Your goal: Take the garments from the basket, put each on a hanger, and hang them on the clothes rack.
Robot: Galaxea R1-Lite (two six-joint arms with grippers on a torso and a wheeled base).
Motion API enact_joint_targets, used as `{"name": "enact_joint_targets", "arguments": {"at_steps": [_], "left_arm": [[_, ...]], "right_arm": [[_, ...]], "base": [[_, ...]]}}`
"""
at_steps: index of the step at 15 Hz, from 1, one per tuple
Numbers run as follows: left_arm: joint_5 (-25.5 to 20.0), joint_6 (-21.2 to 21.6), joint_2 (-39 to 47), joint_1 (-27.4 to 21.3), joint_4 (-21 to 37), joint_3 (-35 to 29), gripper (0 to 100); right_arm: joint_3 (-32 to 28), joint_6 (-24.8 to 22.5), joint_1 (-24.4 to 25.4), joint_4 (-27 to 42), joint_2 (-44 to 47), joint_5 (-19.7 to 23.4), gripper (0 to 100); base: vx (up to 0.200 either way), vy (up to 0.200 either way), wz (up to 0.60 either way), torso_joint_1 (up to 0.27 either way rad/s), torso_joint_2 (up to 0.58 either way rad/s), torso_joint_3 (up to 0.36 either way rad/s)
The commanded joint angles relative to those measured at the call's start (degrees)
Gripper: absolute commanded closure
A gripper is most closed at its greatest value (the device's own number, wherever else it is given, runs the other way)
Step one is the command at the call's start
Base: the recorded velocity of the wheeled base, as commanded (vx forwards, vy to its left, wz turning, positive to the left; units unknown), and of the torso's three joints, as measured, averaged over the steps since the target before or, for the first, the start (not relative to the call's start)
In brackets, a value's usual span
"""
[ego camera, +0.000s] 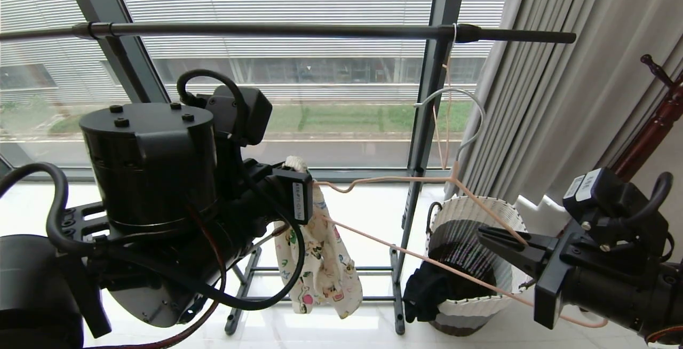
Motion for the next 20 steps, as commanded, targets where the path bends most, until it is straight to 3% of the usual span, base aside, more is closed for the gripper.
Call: {"name": "enact_joint_targets", "arguments": {"at_steps": [1, 8, 13, 20], "left_arm": [[0.2, -0.1, 0.4, -1.3, 0.0, 0.0, 100], [2.3, -0.4, 2.7, -4.1, -0.2, -0.4, 100], [5.6, -0.5, 4.4, -7.3, -0.2, -0.7, 100], [6.9, -2.3, 7.3, -8.9, -0.1, -5.9, 100]], "right_arm": [[-0.1, 0.0, 0.2, -0.7, 2.1, 0.0, 100], [-0.8, -0.1, 2.0, -2.9, 8.8, -1.9, 100], [-4.5, -0.1, 2.1, -2.9, 14.8, -3.4, 100], [-8.1, 0.0, 3.1, -2.9, 19.9, -4.1, 100]], "base": [[0.000, 0.000, 0.00, 0.000, 0.00, 0.000], [0.000, 0.000, 0.00, 0.000, 0.00, 0.000], [0.000, 0.000, 0.00, 0.000, 0.00, 0.000], [0.000, 0.000, 0.00, 0.000, 0.00, 0.000]]}}
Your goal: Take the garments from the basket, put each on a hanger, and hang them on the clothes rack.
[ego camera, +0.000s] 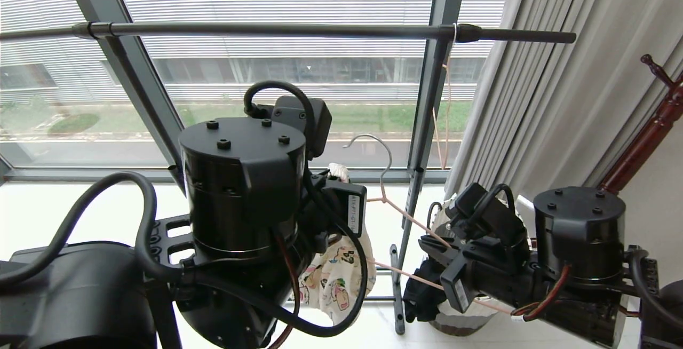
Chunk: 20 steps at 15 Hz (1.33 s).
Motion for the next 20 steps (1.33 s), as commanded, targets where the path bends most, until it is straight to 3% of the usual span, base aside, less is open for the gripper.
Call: {"name": "enact_joint_targets", "arguments": {"at_steps": [1, 8, 12, 16, 17, 20], "left_arm": [[0.0, -0.2, 0.8, -1.3, 0.0, -0.5, 100], [-0.1, -0.4, 0.7, -1.9, 0.0, -0.4, 100], [-0.1, -2.5, 0.6, -5.6, 0.0, -0.9, 100], [-0.1, -2.8, 0.1, -5.8, 0.0, -0.9, 100], [0.0, -2.8, -0.5, -5.4, 0.0, -0.8, 0], [0.0, -1.4, -2.5, -3.8, 0.1, -0.5, 0]], "right_arm": [[-0.7, 0.0, 0.2, 0.0, 1.9, -0.6, 100], [-1.5, 0.4, 0.7, -2.9, 3.0, -1.0, 100], [-1.3, 0.5, 2.8, -6.2, 4.2, -3.2, 100], [-0.9, 0.5, 2.8, -8.8, 4.6, -5.6, 100], [-0.4, 0.5, 2.7, -10.3, 4.6, -6.7, 100], [0.9, 0.4, 2.6, -14.6, 4.6, -7.7, 100]], "base": [[0.000, 0.000, 0.00, 0.000, 0.00, 0.000], [0.000, 0.000, 0.00, 0.000, 0.00, 0.000], [0.000, 0.000, 0.00, 0.000, 0.00, 0.000], [0.000, 0.000, 0.00, 0.000, 0.00, 0.000], [0.000, 0.000, 0.00, 0.000, 0.00, 0.000], [0.000, 0.000, 0.00, 0.000, 0.00, 0.000]]}}
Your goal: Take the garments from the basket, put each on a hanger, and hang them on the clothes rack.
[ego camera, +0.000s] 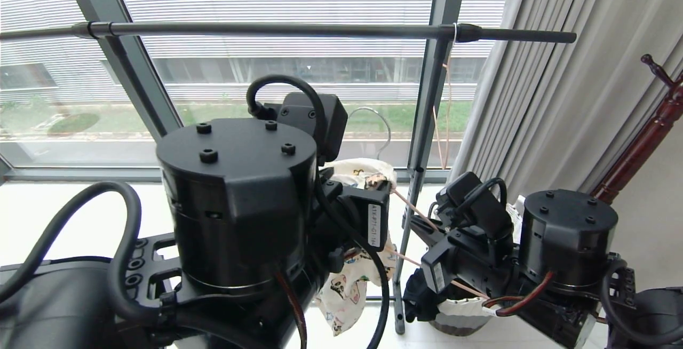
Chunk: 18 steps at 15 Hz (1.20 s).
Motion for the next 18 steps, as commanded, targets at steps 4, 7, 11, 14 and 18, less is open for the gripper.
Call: {"name": "enact_joint_targets", "arguments": {"at_steps": [4, 7, 11, 14, 18], "left_arm": [[-1.0, 6.7, -4.5, 3.8, 0.1, 1.5, 0], [-3.4, 11.1, -7.7, 5.8, 0.1, 2.6, 0], [-6.9, 14.7, -12.1, 6.9, 0.1, 7.2, 0], [-9.1, 14.8, -14.5, 8.7, 0.0, 12.0, 0], [-31.4, 17.6, -22.3, 9.4, 0.1, 22.4, 0]], "right_arm": [[2.0, -0.4, -0.7, -3.6, -0.2, -2.7, 100], [2.5, -1.1, -1.8, -5.0, -0.4, -2.8, 100], [3.8, -2.7, -2.5, -6.6, -1.0, -2.8, 100], [8.9, -5.2, -2.5, -7.4, -4.3, -2.5, 100], [16.1, -9.8, -2.5, -9.2, -9.3, 5.0, 100]], "base": [[0.000, 0.000, 0.00, 0.000, 0.00, 0.000], [0.000, 0.000, 0.00, 0.000, 0.00, 0.000], [0.000, 0.000, 0.00, 0.000, 0.00, 0.000], [0.000, 0.000, 0.00, 0.000, 0.00, 0.000], [0.000, 0.000, 0.00, 0.000, 0.00, 0.000]]}}
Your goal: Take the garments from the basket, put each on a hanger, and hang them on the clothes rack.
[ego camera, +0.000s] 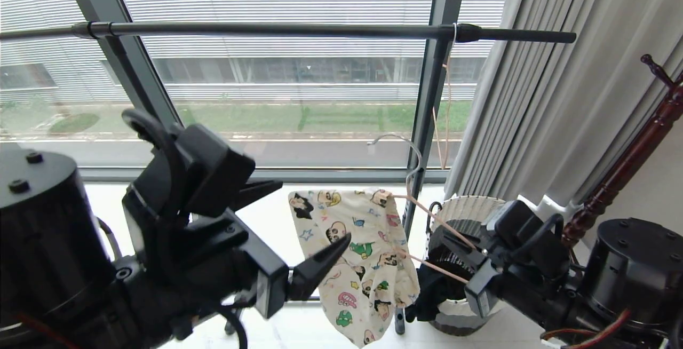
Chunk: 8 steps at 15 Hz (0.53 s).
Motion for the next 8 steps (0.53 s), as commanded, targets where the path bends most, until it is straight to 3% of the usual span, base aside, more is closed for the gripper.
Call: {"name": "enact_joint_targets", "arguments": {"at_steps": [1, 4, 6, 8], "left_arm": [[-5.5, 3.6, -4.6, 1.7, 0.0, 6.4, 0], [-9.2, 6.4, -4.8, 2.2, 0.0, 10.2, 0], [-12.3, 10.0, -4.2, 2.2, 0.0, 11.9, 0], [-13.0, 10.3, -2.1, 2.2, -0.1, 11.8, 0]], "right_arm": [[4.1, -3.7, 0.1, -0.2, -4.4, 4.9, 100], [5.9, -9.4, 0.2, -0.2, -6.1, 11.3, 100], [5.9, -11.5, 0.6, -0.2, -6.0, 13.0, 100], [6.0, -13.6, 2.2, -0.2, -5.7, 14.1, 100]], "base": [[0.000, 0.000, 0.00, 0.000, 0.00, 0.000], [0.000, 0.000, 0.00, 0.000, 0.00, 0.000], [0.000, 0.000, 0.00, 0.000, 0.00, 0.000], [0.000, 0.000, 0.00, 0.000, 0.00, 0.000]]}}
